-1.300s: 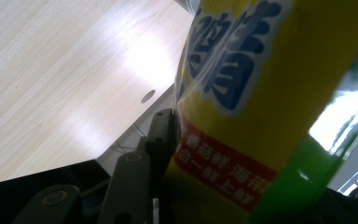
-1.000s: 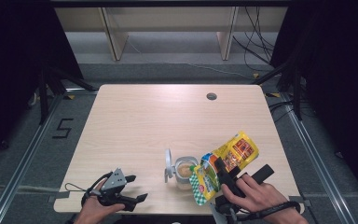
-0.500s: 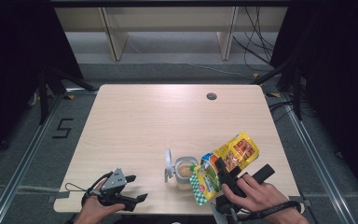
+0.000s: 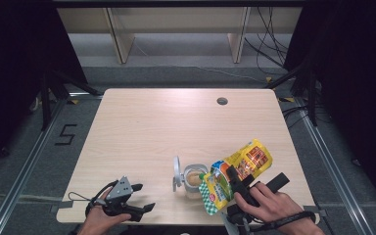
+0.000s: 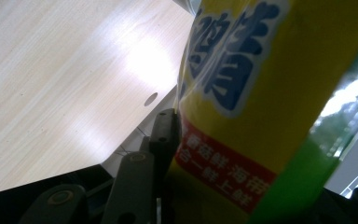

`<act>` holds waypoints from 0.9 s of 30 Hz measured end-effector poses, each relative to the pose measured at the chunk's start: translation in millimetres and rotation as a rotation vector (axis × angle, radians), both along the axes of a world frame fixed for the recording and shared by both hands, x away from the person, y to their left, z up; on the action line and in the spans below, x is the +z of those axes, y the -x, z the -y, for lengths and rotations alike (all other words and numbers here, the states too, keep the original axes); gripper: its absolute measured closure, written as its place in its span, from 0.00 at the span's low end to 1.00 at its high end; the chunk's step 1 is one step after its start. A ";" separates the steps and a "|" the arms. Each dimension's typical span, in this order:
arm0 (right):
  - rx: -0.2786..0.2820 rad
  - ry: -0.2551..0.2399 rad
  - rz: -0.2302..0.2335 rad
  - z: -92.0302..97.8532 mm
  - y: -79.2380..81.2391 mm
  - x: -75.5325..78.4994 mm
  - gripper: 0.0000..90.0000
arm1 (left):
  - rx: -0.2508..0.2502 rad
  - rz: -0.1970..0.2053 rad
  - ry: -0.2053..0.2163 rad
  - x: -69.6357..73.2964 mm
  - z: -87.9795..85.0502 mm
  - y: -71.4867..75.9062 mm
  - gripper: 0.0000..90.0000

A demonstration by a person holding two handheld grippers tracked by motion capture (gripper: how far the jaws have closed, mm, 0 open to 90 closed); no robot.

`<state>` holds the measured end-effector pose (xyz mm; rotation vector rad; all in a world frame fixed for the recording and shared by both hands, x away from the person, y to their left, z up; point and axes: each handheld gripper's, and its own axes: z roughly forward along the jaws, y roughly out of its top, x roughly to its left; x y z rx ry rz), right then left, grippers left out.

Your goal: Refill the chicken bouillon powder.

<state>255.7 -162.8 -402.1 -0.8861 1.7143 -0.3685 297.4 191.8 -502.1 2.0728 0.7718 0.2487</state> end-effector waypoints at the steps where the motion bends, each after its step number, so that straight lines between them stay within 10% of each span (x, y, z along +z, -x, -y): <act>1: 0.003 -0.003 -0.003 0.3 -0.4 -0.1 0.75 | 0.000 0.000 0.001 0.0 0.0 0.0 0.21; 3: -0.037 -0.075 -0.025 3.5 0.6 -3.7 0.75 | 0.001 0.000 0.001 0.0 -0.1 0.0 0.21; 6: 0.002 -0.021 -0.015 2.8 -1.7 0.3 0.76 | -0.001 -0.001 -0.002 0.1 -0.3 0.0 0.21; 27: -0.042 -0.071 -0.024 7.8 0.3 -5.2 0.76 | -0.001 0.000 -0.001 0.2 -0.2 0.0 0.21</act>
